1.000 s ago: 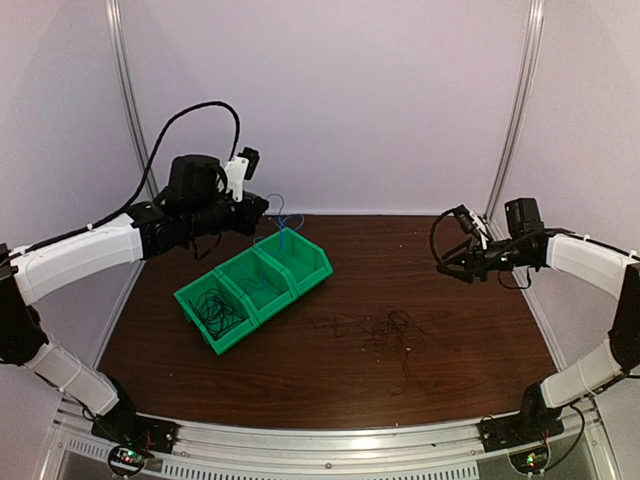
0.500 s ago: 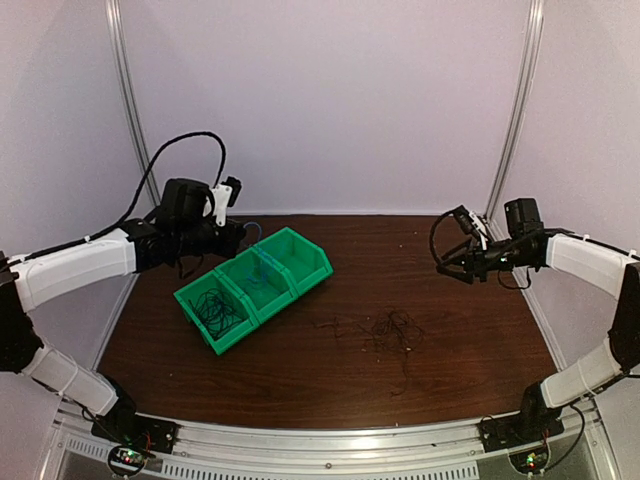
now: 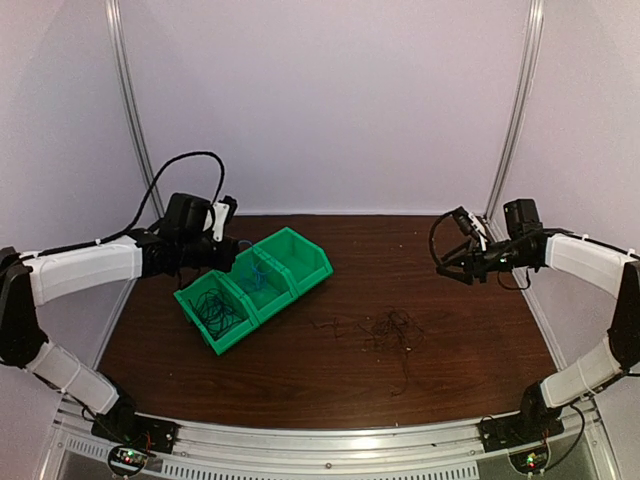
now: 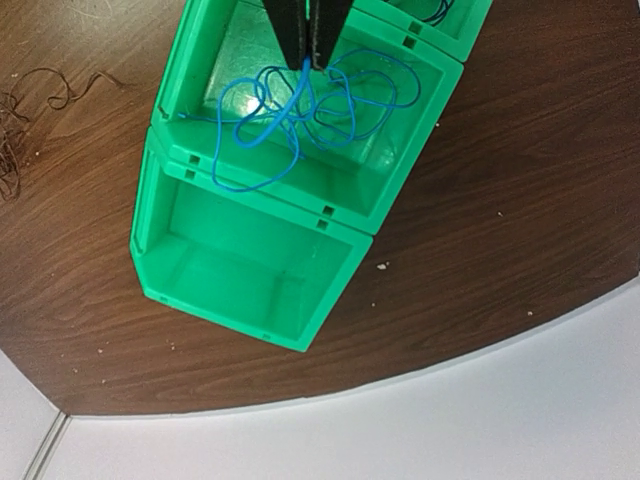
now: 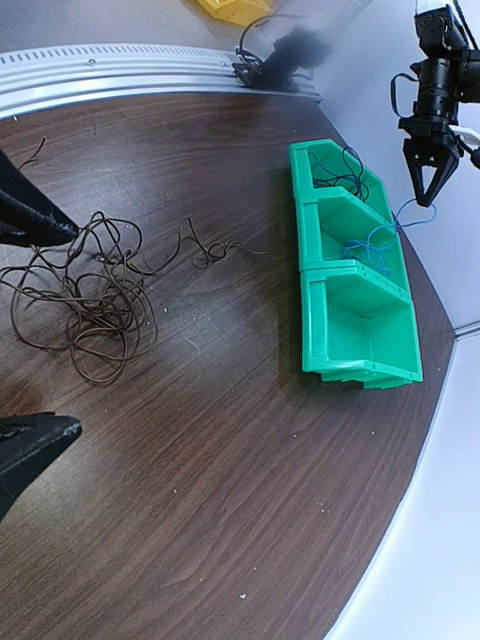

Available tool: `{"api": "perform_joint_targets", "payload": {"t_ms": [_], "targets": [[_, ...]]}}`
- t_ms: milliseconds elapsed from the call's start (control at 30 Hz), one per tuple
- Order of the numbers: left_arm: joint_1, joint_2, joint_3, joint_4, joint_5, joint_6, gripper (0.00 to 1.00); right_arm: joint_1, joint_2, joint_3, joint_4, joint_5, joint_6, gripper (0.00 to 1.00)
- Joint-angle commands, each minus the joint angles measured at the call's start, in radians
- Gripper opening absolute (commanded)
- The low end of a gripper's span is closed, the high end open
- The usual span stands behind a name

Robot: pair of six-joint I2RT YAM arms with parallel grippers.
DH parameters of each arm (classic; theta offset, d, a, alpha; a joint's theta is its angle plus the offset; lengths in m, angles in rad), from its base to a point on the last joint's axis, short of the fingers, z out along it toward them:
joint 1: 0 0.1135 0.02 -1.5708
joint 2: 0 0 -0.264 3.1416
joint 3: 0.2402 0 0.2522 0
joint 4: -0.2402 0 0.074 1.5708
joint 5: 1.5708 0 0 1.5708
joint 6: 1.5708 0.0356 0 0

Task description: Untangle the cables

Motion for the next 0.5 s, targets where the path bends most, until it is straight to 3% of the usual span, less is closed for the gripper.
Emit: {"api": "perform_joint_targets", "payload": {"t_ms": [0, 467], "targets": [[0.015, 0.106, 0.060, -0.022, -0.002, -0.021, 0.00, -0.001, 0.007, 0.002, -0.012, -0.010, -0.025, 0.57], [0.017, 0.383, 0.242, -0.074, 0.039, -0.017, 0.00, -0.001, 0.008, 0.001, -0.028, -0.008, -0.042, 0.58]]}}
